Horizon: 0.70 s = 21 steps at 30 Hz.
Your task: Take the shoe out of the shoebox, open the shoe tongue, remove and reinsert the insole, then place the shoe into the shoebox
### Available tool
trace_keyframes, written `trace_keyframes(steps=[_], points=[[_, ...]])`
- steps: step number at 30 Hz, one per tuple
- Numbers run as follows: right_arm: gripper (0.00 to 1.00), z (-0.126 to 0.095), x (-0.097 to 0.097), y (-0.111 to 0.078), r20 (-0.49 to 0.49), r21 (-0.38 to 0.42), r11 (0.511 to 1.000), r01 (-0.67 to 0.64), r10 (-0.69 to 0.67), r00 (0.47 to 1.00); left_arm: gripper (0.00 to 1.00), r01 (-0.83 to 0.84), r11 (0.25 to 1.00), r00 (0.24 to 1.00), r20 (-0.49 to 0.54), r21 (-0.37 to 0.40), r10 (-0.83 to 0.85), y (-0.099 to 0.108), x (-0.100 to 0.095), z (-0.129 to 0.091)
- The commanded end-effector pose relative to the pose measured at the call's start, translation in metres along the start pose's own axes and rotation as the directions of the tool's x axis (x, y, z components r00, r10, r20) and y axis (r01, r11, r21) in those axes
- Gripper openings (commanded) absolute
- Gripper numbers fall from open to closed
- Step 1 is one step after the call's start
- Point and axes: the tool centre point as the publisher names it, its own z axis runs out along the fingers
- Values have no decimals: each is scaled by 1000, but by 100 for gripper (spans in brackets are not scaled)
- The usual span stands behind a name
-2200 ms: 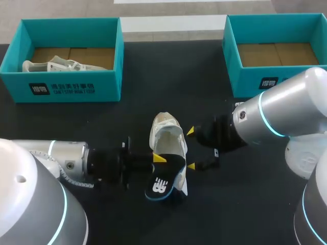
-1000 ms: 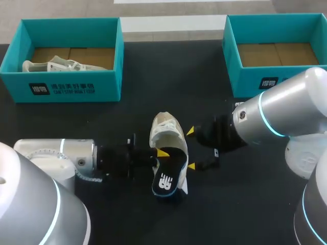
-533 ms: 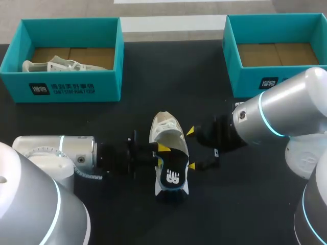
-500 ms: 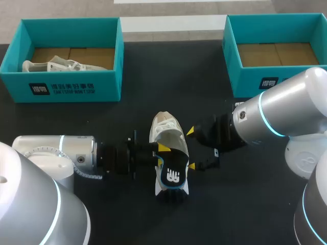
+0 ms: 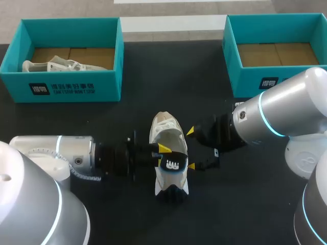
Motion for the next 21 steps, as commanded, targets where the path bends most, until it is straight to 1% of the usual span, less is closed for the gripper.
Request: trace_keyframes(steps=[1,5,7,8,9,14,18,21], points=[[100,0,1,-1,2,-1,1000,1,-1,1000,20,-7,1000,1000,6,-1,7,-12,4,-5],[100,0,1,-1,2,-1,1000,1,-1,1000,17,-12,1000,1000,16,5,12,-16,4,-8],[100,0,1,-1,2,-1,1000,1,-1,1000,15,-12,1000,1000,17,6,12,-17,6,-8],[100,0,1,-1,2,-1,1000,1,-1,1000,11,-12,1000,1000,15,6,11,-17,7,-8],[100,0,1,-1,2,-1,1000,1,-1,1000,0,-10,1000,1000,12,4,10,-15,8,-8],[100,0,1,-1,2,-1,1000,1,-1,1000,0,-6,1000,1000,-7,-13,6,-7,15,-3],[100,0,1,-1,2,-1,1000,1,-1,1000,0,1,1000,1000,-12,0,-1,6,21,2],[100,0,1,-1,2,-1,1000,1,-1,1000,0,-5,1000,1000,-14,-5,5,13,21,3]])
